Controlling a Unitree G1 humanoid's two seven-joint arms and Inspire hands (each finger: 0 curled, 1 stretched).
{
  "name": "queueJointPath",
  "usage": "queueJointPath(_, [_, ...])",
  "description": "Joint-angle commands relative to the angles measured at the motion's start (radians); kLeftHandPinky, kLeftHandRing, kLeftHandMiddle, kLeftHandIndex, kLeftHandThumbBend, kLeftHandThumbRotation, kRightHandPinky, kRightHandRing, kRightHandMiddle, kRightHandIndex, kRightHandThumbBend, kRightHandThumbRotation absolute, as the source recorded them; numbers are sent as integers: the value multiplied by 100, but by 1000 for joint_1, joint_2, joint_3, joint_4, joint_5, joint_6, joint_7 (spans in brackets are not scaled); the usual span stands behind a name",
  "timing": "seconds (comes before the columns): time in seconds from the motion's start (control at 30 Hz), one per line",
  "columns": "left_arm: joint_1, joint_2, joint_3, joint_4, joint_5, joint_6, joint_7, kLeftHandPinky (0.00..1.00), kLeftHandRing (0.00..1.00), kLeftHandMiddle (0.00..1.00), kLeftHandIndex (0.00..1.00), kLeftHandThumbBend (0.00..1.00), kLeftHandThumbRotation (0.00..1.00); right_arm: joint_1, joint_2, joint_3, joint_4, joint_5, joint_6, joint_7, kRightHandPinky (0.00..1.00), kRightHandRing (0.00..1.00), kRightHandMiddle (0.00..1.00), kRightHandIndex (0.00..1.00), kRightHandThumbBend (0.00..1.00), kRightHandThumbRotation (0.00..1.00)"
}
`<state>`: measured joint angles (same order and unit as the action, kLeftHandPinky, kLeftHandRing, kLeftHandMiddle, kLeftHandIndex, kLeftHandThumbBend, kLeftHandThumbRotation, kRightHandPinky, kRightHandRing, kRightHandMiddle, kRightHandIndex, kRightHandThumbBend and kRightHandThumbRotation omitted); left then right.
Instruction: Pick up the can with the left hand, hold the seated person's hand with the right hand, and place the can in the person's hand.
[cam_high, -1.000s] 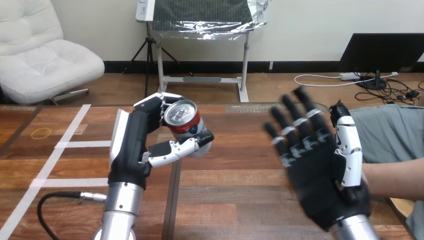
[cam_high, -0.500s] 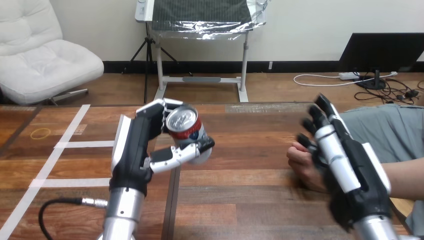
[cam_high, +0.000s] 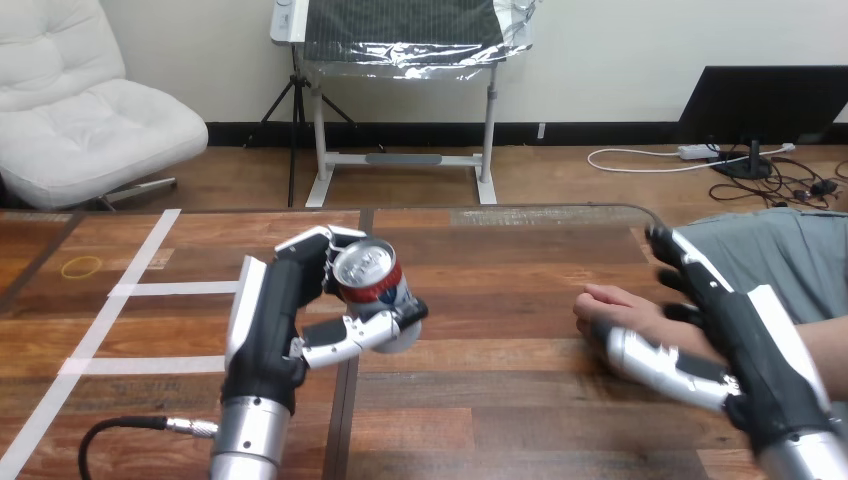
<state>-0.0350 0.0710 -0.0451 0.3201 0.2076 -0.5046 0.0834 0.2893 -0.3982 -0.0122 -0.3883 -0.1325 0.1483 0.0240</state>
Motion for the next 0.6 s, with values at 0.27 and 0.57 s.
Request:
queueJointPath(0.27, [-110, -39, -42, -85, 35, -19, 19, 43, 44, 47, 52, 60, 0, -217, -288, -25, 99, -335, -52, 65, 80, 92, 91, 87, 85, 0])
queueJointPath(0.57, [-107, -41, -42, -84, 38, -19, 19, 43, 44, 47, 52, 60, 0, -269, -359, -1, 162, -399, 0, 166, 83, 92, 91, 87, 87, 0])
